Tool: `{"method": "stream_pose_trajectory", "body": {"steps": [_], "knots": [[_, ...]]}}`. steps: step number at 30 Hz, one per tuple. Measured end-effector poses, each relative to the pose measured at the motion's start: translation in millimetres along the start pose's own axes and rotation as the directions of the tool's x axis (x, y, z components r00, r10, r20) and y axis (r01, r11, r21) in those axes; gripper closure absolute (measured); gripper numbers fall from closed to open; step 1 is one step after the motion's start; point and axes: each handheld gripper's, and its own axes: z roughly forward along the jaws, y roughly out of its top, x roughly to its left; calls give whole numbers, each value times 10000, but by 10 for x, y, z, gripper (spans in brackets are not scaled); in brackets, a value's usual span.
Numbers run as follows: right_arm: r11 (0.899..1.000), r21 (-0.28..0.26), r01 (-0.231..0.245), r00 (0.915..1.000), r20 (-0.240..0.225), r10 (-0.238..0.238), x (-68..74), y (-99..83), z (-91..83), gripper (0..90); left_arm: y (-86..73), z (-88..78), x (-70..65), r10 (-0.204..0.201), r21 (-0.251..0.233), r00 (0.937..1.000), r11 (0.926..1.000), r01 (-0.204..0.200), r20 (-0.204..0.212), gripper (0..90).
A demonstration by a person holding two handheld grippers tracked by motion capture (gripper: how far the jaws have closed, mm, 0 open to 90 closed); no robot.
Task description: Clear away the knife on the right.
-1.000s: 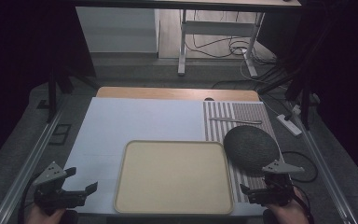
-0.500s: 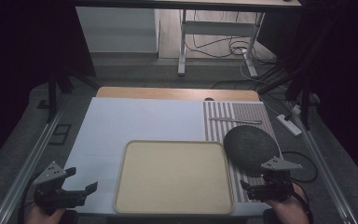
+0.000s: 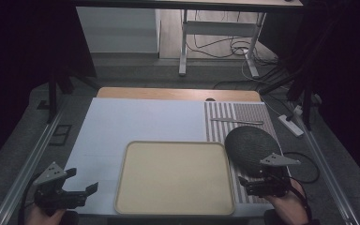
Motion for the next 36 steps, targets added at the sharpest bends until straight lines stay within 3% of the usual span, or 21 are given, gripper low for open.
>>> {"method": "stream_pose_trajectory", "body": {"steps": [18,36], "knots": [[9998,166,-83,9999,-146,86,-69,100,179,0,3,5,-2,-3,31,10000,10000,3,-17,30],[9992,361,186,9998,-96,-183,-204,249,369,0,6,11,-1,-17,43,10000,10000,17,-15,30]]}}
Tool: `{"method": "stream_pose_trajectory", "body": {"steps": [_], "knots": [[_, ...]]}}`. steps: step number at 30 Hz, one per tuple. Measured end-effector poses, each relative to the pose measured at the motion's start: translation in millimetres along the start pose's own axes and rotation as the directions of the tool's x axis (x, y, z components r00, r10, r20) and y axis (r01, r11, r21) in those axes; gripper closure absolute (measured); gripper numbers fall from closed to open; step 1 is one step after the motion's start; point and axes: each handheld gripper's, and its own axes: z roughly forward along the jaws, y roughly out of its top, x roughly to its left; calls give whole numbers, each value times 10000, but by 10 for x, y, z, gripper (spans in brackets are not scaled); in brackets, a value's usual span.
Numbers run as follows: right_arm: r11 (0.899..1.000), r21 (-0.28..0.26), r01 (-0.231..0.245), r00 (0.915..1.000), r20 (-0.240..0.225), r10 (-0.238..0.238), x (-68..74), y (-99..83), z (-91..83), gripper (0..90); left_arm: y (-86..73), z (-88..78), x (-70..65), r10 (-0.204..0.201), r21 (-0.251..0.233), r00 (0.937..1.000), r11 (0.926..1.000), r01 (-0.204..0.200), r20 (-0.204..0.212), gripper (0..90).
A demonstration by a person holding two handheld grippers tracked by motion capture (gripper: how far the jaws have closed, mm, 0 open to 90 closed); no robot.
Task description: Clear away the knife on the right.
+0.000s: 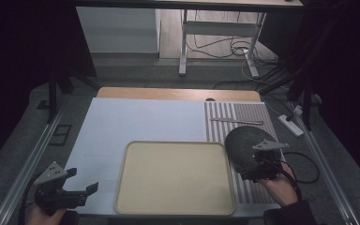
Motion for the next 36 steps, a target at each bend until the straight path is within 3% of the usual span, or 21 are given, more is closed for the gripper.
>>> {"method": "stream_pose_trajectory", "body": {"steps": [24,36], "knots": [[9993,-142,-345,9992,218,349,-315,175,279,0,5,6,6,-17,33,10000,10000,17,27,30],[9990,172,-422,9985,355,415,-472,260,445,0,7,10,8,-45,56,10000,10000,45,17,30]]}}
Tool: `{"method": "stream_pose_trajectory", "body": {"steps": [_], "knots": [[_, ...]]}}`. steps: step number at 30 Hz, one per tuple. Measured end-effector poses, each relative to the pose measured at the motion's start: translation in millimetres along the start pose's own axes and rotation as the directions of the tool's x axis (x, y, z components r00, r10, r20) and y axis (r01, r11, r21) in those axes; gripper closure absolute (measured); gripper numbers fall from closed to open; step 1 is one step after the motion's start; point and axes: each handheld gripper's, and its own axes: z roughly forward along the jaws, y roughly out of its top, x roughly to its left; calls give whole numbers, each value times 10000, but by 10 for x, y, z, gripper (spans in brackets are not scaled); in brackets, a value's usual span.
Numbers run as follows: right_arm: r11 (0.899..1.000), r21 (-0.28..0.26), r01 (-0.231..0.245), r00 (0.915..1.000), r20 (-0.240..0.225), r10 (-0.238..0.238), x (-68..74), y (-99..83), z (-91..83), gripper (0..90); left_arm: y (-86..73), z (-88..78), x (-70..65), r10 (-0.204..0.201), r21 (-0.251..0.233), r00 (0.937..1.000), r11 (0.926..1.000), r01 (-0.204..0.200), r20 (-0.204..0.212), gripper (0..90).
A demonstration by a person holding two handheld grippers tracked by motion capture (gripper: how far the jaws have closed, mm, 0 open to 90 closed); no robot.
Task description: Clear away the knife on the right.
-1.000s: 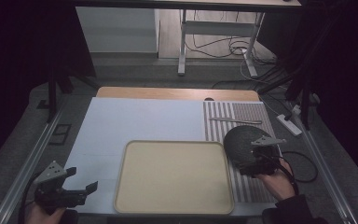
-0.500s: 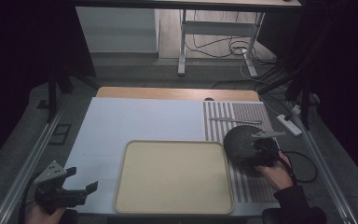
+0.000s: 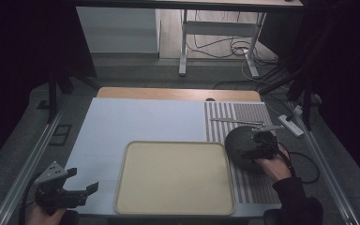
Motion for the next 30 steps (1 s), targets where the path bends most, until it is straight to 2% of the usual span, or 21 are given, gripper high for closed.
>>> {"method": "stream_pose_trajectory", "body": {"steps": [12,18,24,30], "knots": [[9989,4,-473,9989,-56,473,-209,76,148,0,1,3,-1,14,19,10000,10000,-14,4,33],[9974,156,-706,9975,103,704,-304,136,253,0,1,2,3,-24,10,10000,10000,24,11,31],[9964,450,-721,9970,302,708,-360,183,371,0,0,2,5,-59,0,10000,10000,59,14,30],[9932,627,-984,9929,734,938,-425,239,463,0,1,3,7,-62,7,10000,10000,62,21,30]]}}
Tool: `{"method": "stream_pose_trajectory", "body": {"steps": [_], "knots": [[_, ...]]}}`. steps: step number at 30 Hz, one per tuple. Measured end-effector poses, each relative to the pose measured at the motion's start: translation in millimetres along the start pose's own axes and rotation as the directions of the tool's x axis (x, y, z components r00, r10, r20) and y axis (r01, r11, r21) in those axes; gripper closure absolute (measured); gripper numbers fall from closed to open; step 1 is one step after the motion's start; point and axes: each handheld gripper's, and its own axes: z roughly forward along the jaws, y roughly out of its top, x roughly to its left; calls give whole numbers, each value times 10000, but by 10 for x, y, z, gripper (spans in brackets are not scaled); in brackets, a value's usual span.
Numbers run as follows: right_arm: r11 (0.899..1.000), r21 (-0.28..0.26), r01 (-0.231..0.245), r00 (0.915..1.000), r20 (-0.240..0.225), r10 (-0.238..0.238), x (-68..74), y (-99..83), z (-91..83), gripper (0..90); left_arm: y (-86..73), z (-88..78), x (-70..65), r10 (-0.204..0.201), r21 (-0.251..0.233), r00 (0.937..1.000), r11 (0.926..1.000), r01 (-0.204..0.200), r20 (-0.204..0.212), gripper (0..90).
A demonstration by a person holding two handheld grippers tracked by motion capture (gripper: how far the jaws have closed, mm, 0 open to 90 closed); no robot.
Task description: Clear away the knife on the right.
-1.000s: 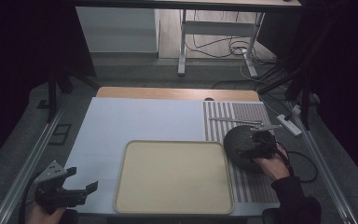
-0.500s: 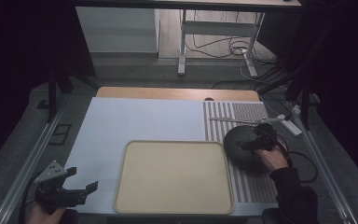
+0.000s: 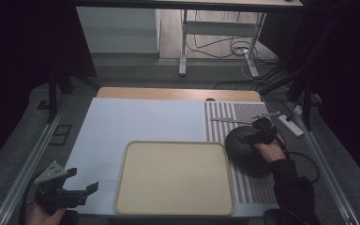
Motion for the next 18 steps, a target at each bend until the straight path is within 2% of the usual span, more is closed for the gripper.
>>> {"method": "stream_pose_trajectory", "body": {"steps": [3,4,8,18], "knots": [[10000,26,-85,9999,99,85,-23,22,24,0,0,0,-1,3,1,10000,10000,-3,-3,30],[9995,107,-300,9995,101,299,-52,47,47,0,0,0,-2,12,4,10000,10000,-12,-4,30],[9979,261,-601,9982,26,601,-120,89,101,0,1,1,0,6,9,10000,10000,-6,-1,29],[9962,451,-743,9970,233,733,-220,200,216,0,2,3,-1,29,28,10000,10000,-29,3,30]]}}
